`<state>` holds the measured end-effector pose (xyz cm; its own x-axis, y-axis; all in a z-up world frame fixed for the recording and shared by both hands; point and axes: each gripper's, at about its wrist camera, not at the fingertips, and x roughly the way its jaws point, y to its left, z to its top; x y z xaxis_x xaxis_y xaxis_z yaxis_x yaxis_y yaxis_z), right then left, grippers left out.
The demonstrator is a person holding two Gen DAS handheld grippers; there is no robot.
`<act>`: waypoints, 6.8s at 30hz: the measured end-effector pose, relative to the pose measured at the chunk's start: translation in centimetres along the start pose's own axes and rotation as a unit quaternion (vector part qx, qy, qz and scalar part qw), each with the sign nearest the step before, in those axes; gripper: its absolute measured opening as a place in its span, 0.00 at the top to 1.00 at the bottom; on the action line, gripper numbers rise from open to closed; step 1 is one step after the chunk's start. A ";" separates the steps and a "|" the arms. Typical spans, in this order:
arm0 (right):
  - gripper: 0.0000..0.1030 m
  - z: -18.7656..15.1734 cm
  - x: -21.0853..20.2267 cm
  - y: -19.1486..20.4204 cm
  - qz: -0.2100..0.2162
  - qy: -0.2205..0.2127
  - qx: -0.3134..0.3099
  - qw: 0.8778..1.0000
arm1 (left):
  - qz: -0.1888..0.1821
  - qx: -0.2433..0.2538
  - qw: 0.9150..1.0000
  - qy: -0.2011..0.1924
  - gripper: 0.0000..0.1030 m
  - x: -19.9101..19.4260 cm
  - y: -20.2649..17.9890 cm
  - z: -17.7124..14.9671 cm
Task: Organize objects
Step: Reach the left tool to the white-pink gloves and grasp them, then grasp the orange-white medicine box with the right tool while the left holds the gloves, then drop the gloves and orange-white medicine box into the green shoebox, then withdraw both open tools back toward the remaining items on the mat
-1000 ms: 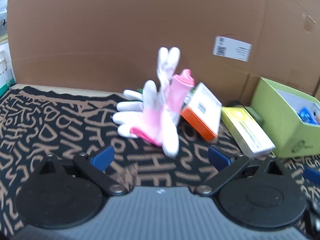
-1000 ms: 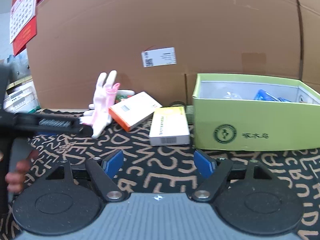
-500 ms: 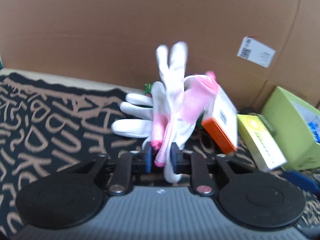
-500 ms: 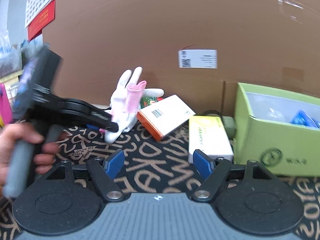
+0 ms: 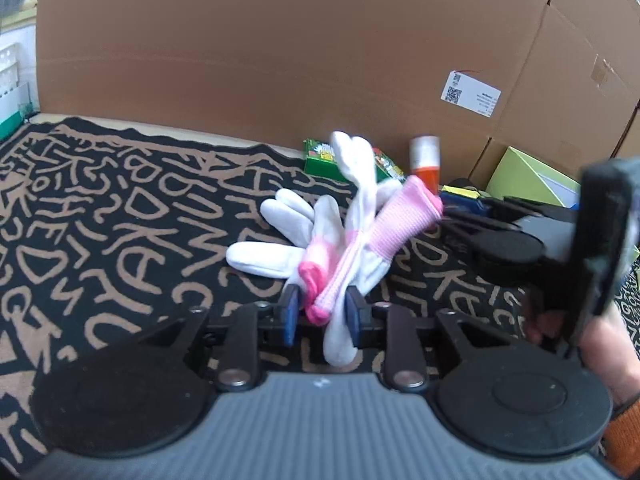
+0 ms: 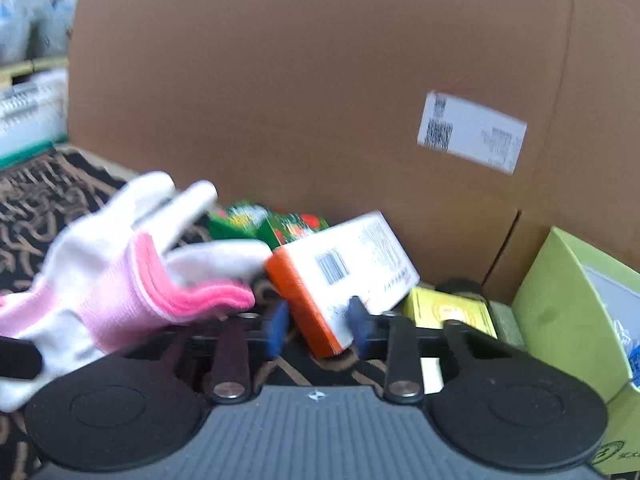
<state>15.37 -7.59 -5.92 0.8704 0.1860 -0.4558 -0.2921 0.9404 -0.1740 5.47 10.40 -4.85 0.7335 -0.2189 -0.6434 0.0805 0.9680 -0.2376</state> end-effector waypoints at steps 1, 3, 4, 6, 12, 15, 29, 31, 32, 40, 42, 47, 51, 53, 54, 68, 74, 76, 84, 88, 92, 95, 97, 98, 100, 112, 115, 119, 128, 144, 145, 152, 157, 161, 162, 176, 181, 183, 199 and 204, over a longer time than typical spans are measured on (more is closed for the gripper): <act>0.98 -0.1 -0.7 0.2 -0.007 -0.010 -0.010 1.000 | -0.001 0.000 1.000 -0.002 0.73 -0.2 0.0 0.1; 0.99 -0.7 -2.6 0.3 -0.006 -0.024 -0.026 0.999 | -0.008 0.002 1.000 -0.008 0.67 -0.5 -0.1 0.1; 0.99 -1.2 -3.7 0.3 0.003 -0.029 -0.032 0.999 | -0.007 0.004 1.000 -0.011 0.64 -0.7 -0.2 0.2; 0.99 -2.2 -5.2 0.0 0.012 -0.031 -0.040 0.999 | -0.003 0.012 1.000 -0.020 0.60 -0.7 -0.7 0.4; 0.94 -2.7 -6.6 -1.0 0.029 -0.023 -0.018 0.999 | 0.012 0.029 0.999 -0.019 0.47 0.9 -2.0 1.2; 0.59 -1.3 -5.7 -1.8 0.039 -0.022 0.021 0.999 | 0.014 0.035 0.999 -0.015 0.41 1.4 -2.1 1.0; 0.56 3.1 2.7 -3.3 -0.023 0.025 0.144 0.989 | 0.032 0.081 0.994 -0.063 0.20 -2.3 -1.4 0.3; 0.63 2.3 1.8 -4.3 -0.006 0.020 0.182 0.983 | 0.022 0.086 0.994 -0.063 0.21 -2.1 -1.7 0.6; 0.66 2.0 1.0 -4.4 -0.006 0.015 0.183 0.983 | 0.016 0.090 0.994 -0.062 0.22 -1.9 -2.0 0.7; 0.80 -3.3 -9.7 -5.4 0.065 -0.016 0.168 0.984 | -0.027 0.122 0.992 -0.028 0.28 1.5 -4.8 1.0; 0.80 -4.9 -12.1 -6.4 0.084 -0.007 0.195 0.977 | -0.030 0.123 0.992 -0.008 0.36 2.6 -4.9 0.7; 0.78 -9.3 -15.0 -9.5 0.134 0.032 0.305 0.942 | -0.017 0.135 0.991 0.020 0.69 3.6 -5.4 -0.4; 0.53 -10.4 -16.7 -9.3 0.057 0.035 0.282 0.957 | -0.038 0.138 0.989 0.036 0.74 2.1 -5.7 -1.2; 0.40 -10.6 -17.0 -8.8 0.029 0.035 0.254 0.966 | -0.061 0.144 0.986 0.049 0.74 1.4 -5.8 -1.9; 0.39 -10.6 -17.1 -8.6 0.028 0.032 0.248 0.968 | -0.069 0.146 0.985 0.054 0.72 1.0 -6.0 -2.2; 0.22 -8.7 -13.3 -5.1 -0.012 0.052 0.145 0.988 | 0.052 0.262 0.964 0.001 0.20 4.1 -7.3 -0.6; 0.22 -8.5 -11.8 -5.3 -0.023 0.070 0.146 0.987 | 0.018 0.255 0.967 0.025 0.54 5.0 -7.0 0.1; 0.21 -8.4 -11.2 -5.4 -0.027 0.076 0.148 0.986 | 0.016 0.261 0.965 0.027 0.56 5.0 -7.4 -0.1; 0.30 -8.3 -11.3 -5.6 -0.034 0.071 0.152 0.985 | 0.006 0.220 0.975 0.031 0.75 4.8 -7.0 0.1; 0.31 -8.6 -12.6 -6.1 -0.011 0.049 0.172 0.984 | -0.002 0.178 0.983 0.042 0.87 4.1 -6.7 0.6; 0.31 -8.3 -14.4 -6.6 0.008 0.024 0.183 0.983 | -0.056 0.117 0.991 0.044 0.92 2.6 -6.5 1.9; 0.31 -7.8 -15.8 -7.2 0.009 0.003 0.183 0.983 | -0.077 0.119 0.990 0.021 0.92 1.3 -7.9 2.9; 0.31 -7.5 -16.8 -7.8 0.007 -0.013 0.185 0.983 | -0.094 0.123 0.988 0.008 0.92 0.5 -9.1 3.7; 0.31 -7.4 -17.3 -8.1 0.007 -0.021 0.187 0.982 | -0.103 0.125 0.987 0.002 0.92 0.2 -9.8 4.0; 0.31 -7.2 -18.2 -8.9 0.004 -0.036 0.194 0.980 | -0.122 0.130 0.984 -0.009 0.92 -0.4 -11.4 4.8; 0.31 -7.7 -22.5 -14.6 -0.069 -0.095 0.237 0.964 | -0.182 0.164 0.967 -0.070 0.92 -0.4 -22.5 10.8; 0.31 -8.3 -23.1 -16.1 -0.088 -0.099 0.253 0.958 | -0.199 0.168 0.964 -0.060 0.92 0.7 -25.5 11.9; 0.31 -9.1 -23.9 -17.8 -0.107 -0.101 0.270 0.951 | -0.199 0.176 0.963 -0.041 0.92 3.9 -29.1 12.4; 0.31 -10.3 -24.0 -20.2 -0.136 -0.094 0.279 0.946 | -0.132 0.176 0.973 0.071 0.92 16.0 -32.0 9.8; 0.31 -5.8 -15.4 -26.6 -0.180 -0.082 0.204 0.959 | -0.146 0.200 0.966 0.069 0.88 16.9 -32.0 8.4; 0.31 -5.7 -14.7 -26.9 -0.179 -0.080 0.201 0.960 | -0.149 0.200 0.966 0.067 0.86 16.6 -31.8 8.4; 0.28 -7.3 -12.4 -28.3 -0.168 -0.037 0.215 0.961 | -0.154 0.161 0.975 -0.019 0.00 11.9 -29.4 8.2; 0.20 -8.9 -17.5 -26.4 -0.171 -0.107 0.249 0.947 | -0.165 0.120 0.979 -0.027 0.00 8.4 -26.5 7.1; 0.20 -8.8 -19.6 -23.9 -0.151 -0.130 0.261 0.944 | -0.142 0.098 0.985 -0.024 0.00 6.0 -24.3 5.9; 0.20 -8.8 -19.7 -23.1 -0.144 -0.132 0.262 0.945 | -0.133 0.094 0.987 -0.020 0.00 5.7 -23.8 5.6; 0.18 -10.6 -17.4 -15.4 -0.057 -0.058 0.284 0.955 | 0.037 0.047 0.998 -0.016 0.00 2.7 -14.5 1.3; 0.18 -10.3 -16.1 -13.0 -0.028 -0.036 0.276 0.960 | 0.076 0.043 0.996 -0.024 0.00 2.0 -12.1 0.6; 0.18 -10.0 -15.7 -12.1 -0.019 -0.028 0.270 0.962 | 0.092 0.043 0.995 -0.025 0.00 1.7 -11.3 0.5; 0.18 -6.3 -11.5 -5.8 0.013 0.003 0.193 0.981 | 0.118 0.025 0.993 -0.015 0.00 1.8 -5.3 0.0; 0.18 -5.3 -8.9 -5.3 -0.022 0.022 0.190 0.981 | 0.108 0.020 0.994 -0.013 0.00 2.1 -3.9 0.9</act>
<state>7.08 -15.77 -5.53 0.8585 0.1385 -0.4938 -0.0783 0.9870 0.1406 7.33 6.31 -4.60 0.7542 -0.0027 -0.6567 -0.0547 0.9963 -0.0668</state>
